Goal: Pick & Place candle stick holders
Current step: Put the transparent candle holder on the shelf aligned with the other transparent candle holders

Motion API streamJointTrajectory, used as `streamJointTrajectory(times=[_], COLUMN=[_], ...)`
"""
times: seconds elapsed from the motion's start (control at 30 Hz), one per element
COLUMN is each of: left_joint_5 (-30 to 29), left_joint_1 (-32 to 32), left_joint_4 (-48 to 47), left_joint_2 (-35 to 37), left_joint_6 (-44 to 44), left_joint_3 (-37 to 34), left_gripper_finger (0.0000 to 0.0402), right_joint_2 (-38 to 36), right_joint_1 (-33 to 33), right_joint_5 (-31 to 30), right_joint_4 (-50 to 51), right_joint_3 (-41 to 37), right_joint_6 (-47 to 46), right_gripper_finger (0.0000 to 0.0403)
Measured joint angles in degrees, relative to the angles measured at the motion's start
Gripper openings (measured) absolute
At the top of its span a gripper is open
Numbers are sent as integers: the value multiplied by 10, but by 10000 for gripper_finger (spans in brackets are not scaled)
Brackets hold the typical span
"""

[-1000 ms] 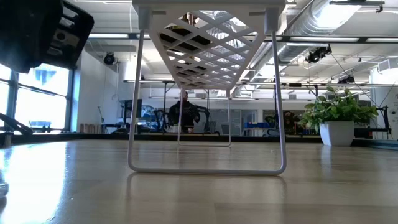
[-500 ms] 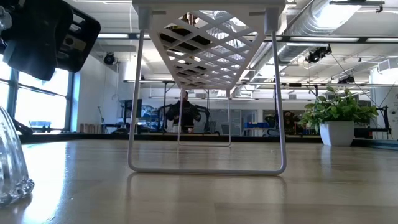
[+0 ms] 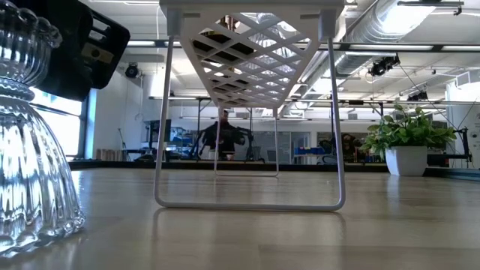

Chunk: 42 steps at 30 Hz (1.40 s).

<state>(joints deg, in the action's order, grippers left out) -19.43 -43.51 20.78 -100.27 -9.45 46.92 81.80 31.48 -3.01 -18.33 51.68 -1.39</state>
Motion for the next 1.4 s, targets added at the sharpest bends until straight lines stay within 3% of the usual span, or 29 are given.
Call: streamJointTrajectory(times=[0.43, 0.77, 1.13, 1.4], left_joint_5=[-10, -37, -2, 2], left_joint_1=[0, 0, 0, 0], left_joint_4=[-10, -115, -252, -311], left_joint_2=[-2, 21, 32, 33], left_joint_6=[4, 6, -27, 32], left_joint_3=[13, 72, 180, 271], left_gripper_finger=[156, 156, 156, 156], right_joint_2=[0, 0, 0, 0], right_joint_1=[1, 11, 35, 47], right_joint_5=[14, 36, 34, 4], right_joint_4=[-4, -3, 2, 17], right_joint_3=[0, 0, 0, 0], right_joint_6=[-1, -13, -5, 2], right_gripper_finger=[209, 209, 209, 209])
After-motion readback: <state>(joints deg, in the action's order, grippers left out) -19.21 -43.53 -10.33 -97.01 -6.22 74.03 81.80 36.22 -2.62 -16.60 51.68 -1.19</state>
